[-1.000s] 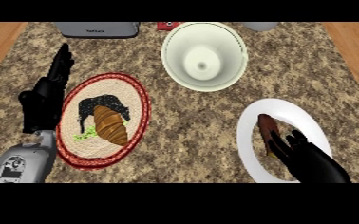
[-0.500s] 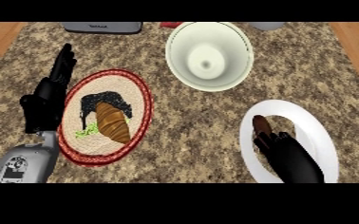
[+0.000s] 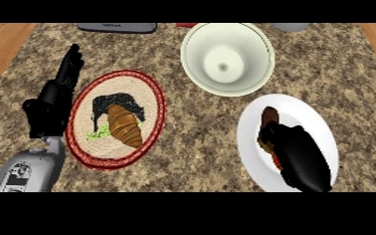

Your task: Pick the tomato from the plate and place it in the bowl

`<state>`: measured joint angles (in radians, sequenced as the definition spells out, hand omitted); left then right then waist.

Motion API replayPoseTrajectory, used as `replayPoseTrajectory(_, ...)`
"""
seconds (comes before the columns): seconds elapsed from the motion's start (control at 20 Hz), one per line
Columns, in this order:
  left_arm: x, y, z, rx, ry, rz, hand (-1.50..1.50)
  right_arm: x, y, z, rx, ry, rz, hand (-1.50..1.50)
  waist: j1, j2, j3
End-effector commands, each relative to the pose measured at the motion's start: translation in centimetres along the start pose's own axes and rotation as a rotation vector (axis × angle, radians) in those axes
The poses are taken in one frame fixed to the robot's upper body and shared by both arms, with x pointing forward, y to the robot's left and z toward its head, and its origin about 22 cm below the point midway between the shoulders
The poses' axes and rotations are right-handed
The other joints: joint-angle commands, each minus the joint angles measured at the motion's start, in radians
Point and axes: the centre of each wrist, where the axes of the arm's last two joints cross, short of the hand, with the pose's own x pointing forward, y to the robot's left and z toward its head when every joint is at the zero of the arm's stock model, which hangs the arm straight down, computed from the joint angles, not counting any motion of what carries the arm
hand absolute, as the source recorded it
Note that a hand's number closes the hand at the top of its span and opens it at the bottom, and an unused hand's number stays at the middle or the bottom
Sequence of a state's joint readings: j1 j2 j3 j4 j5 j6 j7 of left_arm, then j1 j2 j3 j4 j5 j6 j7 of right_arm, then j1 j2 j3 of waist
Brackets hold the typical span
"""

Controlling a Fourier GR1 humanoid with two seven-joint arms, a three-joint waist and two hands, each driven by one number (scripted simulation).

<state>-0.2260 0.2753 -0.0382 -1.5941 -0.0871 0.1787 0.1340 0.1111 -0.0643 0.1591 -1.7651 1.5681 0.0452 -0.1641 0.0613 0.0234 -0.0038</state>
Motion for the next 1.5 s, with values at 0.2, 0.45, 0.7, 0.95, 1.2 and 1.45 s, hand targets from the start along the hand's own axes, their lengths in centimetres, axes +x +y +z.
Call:
replayPoseTrajectory(0.2,0.1,-0.7,0.0,-0.034,-0.003,0.004,0.00,3.3,-3.8,-3.2,-0.233,0.244,-0.350,1.50,0.041,-0.005,0.021)
replayPoseTrajectory(0.45,0.4,-1.3,-0.3,-0.057,-0.006,0.010,0.00,4.2,-6.3,-5.2,-0.373,0.451,-0.459,1.50,0.058,-0.002,0.009)
replayPoseTrajectory(0.7,1.4,-2.1,-0.9,-0.086,-0.027,0.014,0.00,5.5,-8.9,-7.8,-0.495,0.628,-0.593,1.50,0.078,0.001,0.006)
replayPoseTrajectory(0.95,1.5,-2.4,-1.0,-0.109,-0.028,0.009,0.00,6.6,-11.3,-11.6,-0.605,0.813,-0.645,1.50,0.096,0.001,0.000)
replayPoseTrajectory(1.2,1.0,-2.5,-1.4,-0.105,-0.013,-0.005,0.00,8.7,-13.3,-15.4,-0.687,0.897,-0.658,1.50,0.075,0.001,0.001)
replayPoseTrajectory(1.45,1.0,-2.1,-1.7,-0.058,-0.020,-0.001,0.00,8.9,-12.5,-19.1,-0.735,0.938,-0.503,1.50,0.054,0.002,0.001)
